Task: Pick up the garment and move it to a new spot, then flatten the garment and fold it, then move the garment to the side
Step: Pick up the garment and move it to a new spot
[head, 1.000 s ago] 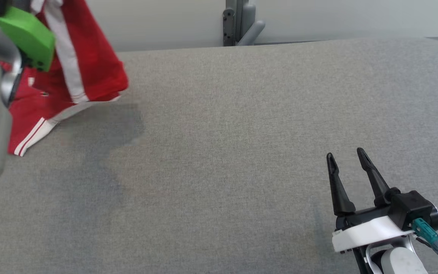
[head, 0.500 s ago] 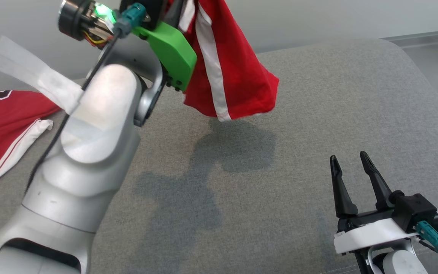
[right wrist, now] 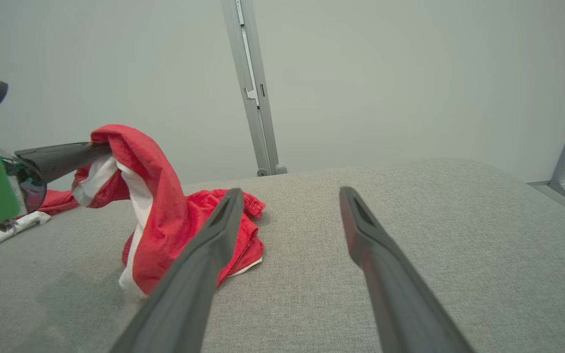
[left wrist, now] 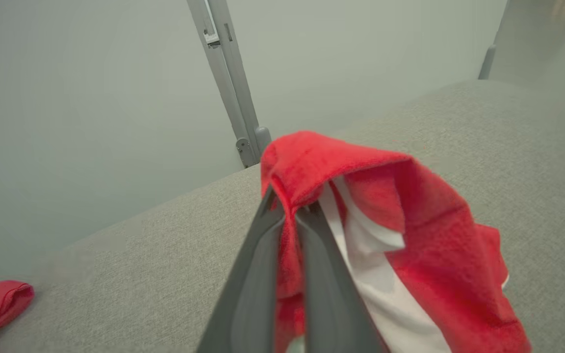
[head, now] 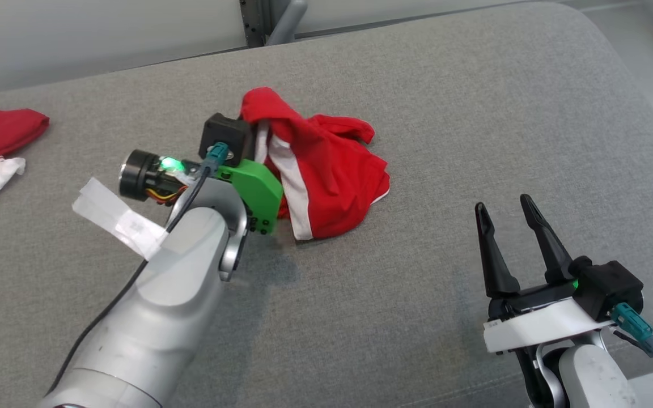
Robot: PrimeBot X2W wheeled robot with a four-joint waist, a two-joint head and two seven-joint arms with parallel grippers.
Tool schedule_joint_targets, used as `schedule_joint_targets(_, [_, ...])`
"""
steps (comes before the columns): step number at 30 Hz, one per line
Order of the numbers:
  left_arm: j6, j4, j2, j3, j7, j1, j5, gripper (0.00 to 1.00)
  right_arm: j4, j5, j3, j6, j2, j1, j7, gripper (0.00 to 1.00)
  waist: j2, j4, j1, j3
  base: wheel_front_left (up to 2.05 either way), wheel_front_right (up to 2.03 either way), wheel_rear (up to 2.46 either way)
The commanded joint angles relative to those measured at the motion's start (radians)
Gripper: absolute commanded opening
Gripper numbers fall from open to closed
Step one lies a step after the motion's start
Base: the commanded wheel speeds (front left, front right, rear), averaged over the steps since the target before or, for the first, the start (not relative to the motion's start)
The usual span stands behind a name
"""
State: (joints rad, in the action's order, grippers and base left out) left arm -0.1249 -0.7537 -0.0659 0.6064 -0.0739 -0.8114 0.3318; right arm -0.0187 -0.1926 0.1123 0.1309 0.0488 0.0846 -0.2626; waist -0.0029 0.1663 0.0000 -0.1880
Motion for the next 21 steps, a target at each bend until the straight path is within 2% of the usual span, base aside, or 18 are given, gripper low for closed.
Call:
schedule_joint_targets(1, [-0.022,-0.031,-0.025,-0.011,-0.018,-0.021,-0.011,0.0,0.002,-0.011,0.001,0.0,0.003,0.015,-0.003,1.0,0.0029,0.042,0.0,-0.053,0.0,0.0,0.0])
schedule_joint_targets(4, [-0.045,-0.115,-0.032,-0.023,-0.04,-0.031,-0.006,0.0,0.0,-0.011,-0.005,0.0,0.002,0.026,-0.003,1.0,0.0029,0.061,0.0,-0.076,0.0,0.0,0.0])
schedule_joint_targets(12, [-0.054,-0.281,-0.052,-0.057,-0.077,-0.065,0.024,0.0,-0.005,-0.014,-0.017,0.0,0.002,0.041,-0.003,1.0,0.0029,0.088,0.0,-0.099,0.0,0.0,0.0])
schedule_joint_targets(13, [-0.049,-0.295,-0.054,-0.059,-0.083,-0.07,0.027,0.12,-0.005,-0.014,-0.019,0.0,0.003,0.042,-0.003,1.0,0.0029,0.089,0.0,-0.099,0.0,0.0,0.0])
schedule_joint_targets(14, [-0.045,-0.309,-0.054,-0.06,-0.092,-0.074,0.03,0.38,-0.005,-0.014,-0.02,0.0,0.002,0.042,-0.003,1.0,0.0029,0.088,0.0,-0.099,0.0,0.0,0.0])
schedule_joint_targets(15, [-0.042,-0.319,-0.053,-0.059,-0.099,-0.076,0.032,0.87,-0.006,-0.015,-0.023,0.0,0.003,0.041,-0.003,1.0,0.0029,0.086,0.0,-0.097,0.0,0.0,0.0])
schedule_joint_targets(16, [-0.037,-0.331,-0.05,-0.059,-0.105,-0.077,0.035,1.0,-0.006,-0.015,-0.026,0.0,0.002,0.039,-0.003,1.0,0.0029,0.082,0.0,-0.095,0.0,0.0,0.0])
schedule_joint_targets(21, [-0.026,-0.359,-0.039,-0.058,-0.138,-0.081,0.044,1.0,-0.01,-0.009,-0.034,0.0,0.002,0.03,-0.003,1.0,0.0029,0.059,0.0,-0.077,0.0,0.0,0.0])
